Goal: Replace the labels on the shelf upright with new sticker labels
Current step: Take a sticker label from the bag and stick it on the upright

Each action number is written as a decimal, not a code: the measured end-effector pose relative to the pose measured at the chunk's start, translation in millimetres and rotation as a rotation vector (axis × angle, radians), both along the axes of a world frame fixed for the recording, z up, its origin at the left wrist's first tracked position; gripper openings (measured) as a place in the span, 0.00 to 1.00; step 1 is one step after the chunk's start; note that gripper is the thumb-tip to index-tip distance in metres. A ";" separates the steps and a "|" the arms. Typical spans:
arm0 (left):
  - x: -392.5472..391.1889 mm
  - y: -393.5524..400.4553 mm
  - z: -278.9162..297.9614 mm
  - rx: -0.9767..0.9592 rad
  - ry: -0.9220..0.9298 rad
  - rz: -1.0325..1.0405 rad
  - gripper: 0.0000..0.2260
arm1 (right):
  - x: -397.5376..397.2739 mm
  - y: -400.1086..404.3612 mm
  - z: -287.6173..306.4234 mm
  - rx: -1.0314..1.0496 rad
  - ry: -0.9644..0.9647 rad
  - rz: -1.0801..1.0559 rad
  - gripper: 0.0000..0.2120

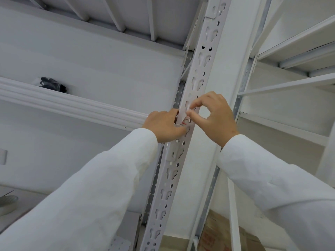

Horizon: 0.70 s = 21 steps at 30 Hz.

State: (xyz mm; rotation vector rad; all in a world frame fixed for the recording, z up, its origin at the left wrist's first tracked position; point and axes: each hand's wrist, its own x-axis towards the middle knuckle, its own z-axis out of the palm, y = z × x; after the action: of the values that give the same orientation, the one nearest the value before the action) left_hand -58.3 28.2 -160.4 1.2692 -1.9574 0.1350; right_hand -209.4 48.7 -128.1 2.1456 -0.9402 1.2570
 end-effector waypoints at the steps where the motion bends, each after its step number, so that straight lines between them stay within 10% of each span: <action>1: -0.1 -0.8 -0.3 0.008 0.000 0.005 0.22 | 3.8 2.0 -1.9 0.014 -0.039 -0.061 0.06; 11: -0.5 -4.2 -2.3 -0.001 0.002 0.008 0.29 | 22.9 2.0 -13.7 0.230 -0.158 -0.381 0.05; 21: -0.8 -1.5 -1.8 0.004 -0.002 0.016 0.32 | 7.1 -1.9 -8.9 0.207 -0.061 -0.248 0.06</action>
State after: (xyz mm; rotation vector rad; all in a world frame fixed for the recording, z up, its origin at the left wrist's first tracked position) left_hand -59.0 26.7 -162.2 1.2881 -1.9503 0.1403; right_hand -202.3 46.8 -137.1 2.0709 -1.3691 1.1505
